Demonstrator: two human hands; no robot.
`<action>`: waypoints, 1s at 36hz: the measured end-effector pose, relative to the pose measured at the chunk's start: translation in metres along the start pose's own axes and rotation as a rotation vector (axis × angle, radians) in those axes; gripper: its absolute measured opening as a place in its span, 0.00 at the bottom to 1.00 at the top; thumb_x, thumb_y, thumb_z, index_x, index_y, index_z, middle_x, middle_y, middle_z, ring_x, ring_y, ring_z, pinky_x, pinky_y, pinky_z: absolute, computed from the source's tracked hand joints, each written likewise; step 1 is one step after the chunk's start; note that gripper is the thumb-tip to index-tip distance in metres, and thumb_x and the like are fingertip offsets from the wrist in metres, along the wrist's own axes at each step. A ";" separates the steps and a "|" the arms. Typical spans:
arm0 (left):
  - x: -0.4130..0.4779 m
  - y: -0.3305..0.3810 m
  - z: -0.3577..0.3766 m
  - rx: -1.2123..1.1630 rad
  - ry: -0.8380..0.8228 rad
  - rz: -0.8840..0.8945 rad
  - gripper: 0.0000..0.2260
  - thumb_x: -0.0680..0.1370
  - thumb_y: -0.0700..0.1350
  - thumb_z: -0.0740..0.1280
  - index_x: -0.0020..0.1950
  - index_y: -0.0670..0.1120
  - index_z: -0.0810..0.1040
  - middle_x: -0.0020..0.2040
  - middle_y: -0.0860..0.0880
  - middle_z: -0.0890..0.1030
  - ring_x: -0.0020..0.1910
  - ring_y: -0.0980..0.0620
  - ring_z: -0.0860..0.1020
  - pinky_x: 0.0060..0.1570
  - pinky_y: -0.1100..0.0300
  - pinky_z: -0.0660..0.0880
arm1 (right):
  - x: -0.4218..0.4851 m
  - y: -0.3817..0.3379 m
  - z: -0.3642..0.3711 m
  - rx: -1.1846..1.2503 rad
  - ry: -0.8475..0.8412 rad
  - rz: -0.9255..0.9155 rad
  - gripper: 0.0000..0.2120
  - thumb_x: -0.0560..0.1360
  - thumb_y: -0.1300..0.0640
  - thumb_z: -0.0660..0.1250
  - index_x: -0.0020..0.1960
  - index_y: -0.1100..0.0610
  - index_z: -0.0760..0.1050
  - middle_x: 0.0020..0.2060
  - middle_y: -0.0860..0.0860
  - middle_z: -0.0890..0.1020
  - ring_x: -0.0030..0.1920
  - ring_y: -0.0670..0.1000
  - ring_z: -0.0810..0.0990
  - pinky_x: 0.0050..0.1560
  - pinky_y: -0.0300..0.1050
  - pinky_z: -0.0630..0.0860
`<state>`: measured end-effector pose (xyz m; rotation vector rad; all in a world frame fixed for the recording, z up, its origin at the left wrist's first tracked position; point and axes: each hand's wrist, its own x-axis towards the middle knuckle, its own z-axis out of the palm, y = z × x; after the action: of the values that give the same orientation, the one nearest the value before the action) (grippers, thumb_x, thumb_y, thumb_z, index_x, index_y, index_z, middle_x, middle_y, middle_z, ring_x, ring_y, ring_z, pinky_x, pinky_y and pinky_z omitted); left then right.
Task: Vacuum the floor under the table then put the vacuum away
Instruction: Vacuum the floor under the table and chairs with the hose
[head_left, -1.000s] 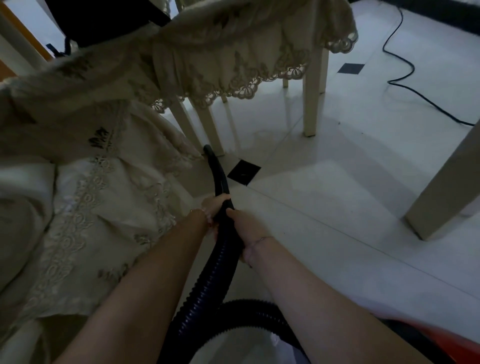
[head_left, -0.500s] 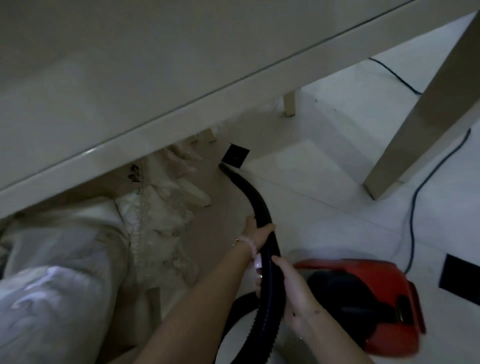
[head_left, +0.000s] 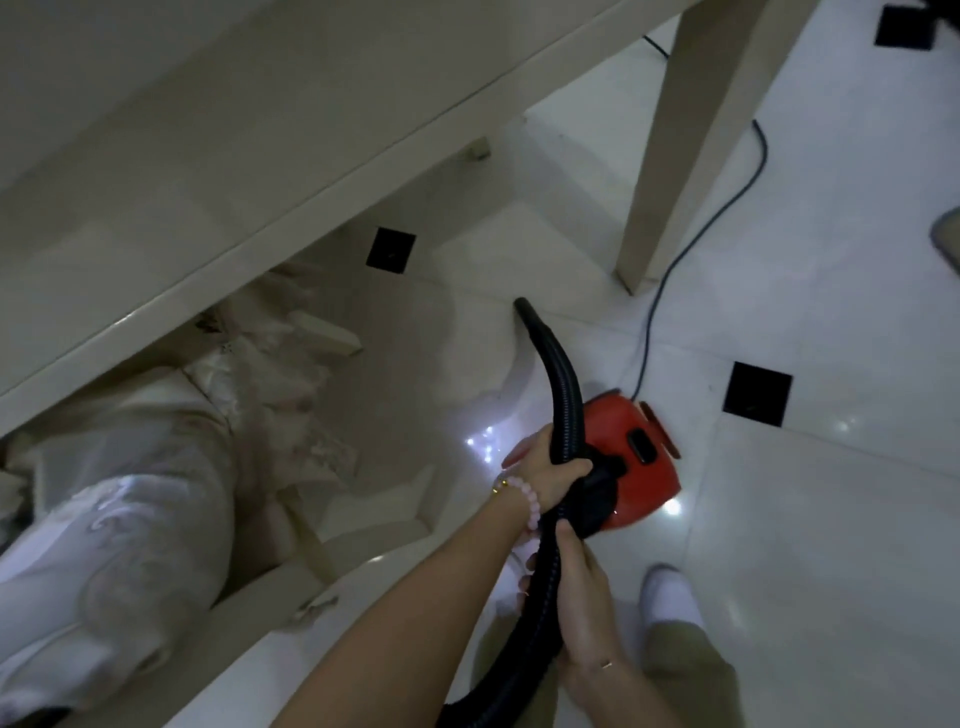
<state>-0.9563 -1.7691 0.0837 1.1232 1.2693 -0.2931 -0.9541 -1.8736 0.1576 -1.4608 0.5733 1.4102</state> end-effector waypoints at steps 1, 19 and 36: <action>-0.005 0.001 0.006 -0.011 -0.018 0.014 0.28 0.70 0.49 0.70 0.68 0.52 0.65 0.55 0.48 0.76 0.55 0.47 0.77 0.61 0.50 0.75 | -0.004 0.001 -0.006 -0.013 0.017 0.000 0.16 0.79 0.50 0.60 0.45 0.63 0.75 0.25 0.54 0.77 0.23 0.50 0.74 0.28 0.42 0.72; -0.024 0.004 0.080 -0.022 -0.114 0.016 0.34 0.77 0.41 0.67 0.77 0.48 0.52 0.58 0.45 0.75 0.48 0.51 0.77 0.43 0.62 0.77 | -0.020 -0.006 -0.077 0.049 0.099 0.067 0.20 0.78 0.46 0.62 0.37 0.61 0.76 0.19 0.50 0.77 0.21 0.47 0.76 0.28 0.42 0.72; 0.012 0.045 0.075 0.108 -0.214 0.013 0.30 0.75 0.41 0.70 0.74 0.46 0.60 0.63 0.44 0.73 0.60 0.45 0.75 0.57 0.55 0.76 | 0.023 -0.048 -0.083 0.022 -0.075 0.017 0.14 0.76 0.52 0.67 0.56 0.59 0.77 0.38 0.56 0.82 0.29 0.48 0.79 0.30 0.39 0.77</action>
<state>-0.8743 -1.8024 0.0878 1.1579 1.0672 -0.4641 -0.8692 -1.9195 0.1383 -1.3829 0.5528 1.4613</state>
